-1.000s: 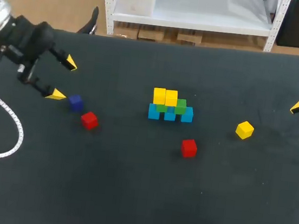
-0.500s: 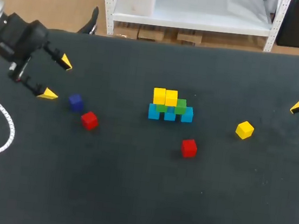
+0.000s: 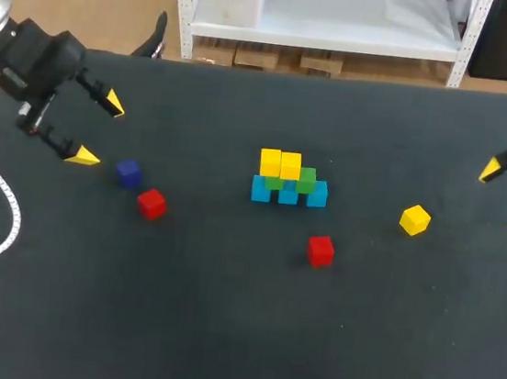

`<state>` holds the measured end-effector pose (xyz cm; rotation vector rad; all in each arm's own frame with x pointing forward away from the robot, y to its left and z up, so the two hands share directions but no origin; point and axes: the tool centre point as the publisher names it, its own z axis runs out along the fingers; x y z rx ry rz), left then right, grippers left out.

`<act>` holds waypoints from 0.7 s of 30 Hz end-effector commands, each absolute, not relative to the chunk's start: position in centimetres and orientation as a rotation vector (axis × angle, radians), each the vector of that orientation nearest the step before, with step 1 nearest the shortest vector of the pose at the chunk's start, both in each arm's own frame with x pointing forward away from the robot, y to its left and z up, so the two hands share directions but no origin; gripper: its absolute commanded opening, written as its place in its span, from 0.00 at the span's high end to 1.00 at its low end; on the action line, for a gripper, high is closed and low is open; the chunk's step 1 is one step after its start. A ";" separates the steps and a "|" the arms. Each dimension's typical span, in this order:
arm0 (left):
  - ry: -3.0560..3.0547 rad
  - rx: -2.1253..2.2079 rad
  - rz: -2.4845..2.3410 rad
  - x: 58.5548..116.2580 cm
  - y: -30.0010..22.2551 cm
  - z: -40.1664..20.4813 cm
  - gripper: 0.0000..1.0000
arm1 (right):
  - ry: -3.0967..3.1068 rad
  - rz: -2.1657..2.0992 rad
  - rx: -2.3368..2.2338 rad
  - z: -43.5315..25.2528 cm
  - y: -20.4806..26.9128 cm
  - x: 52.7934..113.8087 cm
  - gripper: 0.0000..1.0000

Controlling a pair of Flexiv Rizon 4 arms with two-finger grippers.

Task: Place the blue cubes, place green cubes on the blue cubes, place the yellow cubes on the green cubes, then place the red cubes on the yellow cubes, and place purple cube on the red cubes.

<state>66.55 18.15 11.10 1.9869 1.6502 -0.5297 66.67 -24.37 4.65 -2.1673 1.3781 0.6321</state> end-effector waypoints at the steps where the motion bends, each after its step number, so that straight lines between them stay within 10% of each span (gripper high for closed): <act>1: 1.649 1.990 -0.532 66.7 18.2 11.1 0.00 | 1.267 0.550 -2.326 4.7 -22.0 66.1 0.00; 21: 1.649 1.990 -0.532 66.7 18.2 11.1 0.00 | 1.145 0.545 -2.408 1.9 -15.6 67.8 0.00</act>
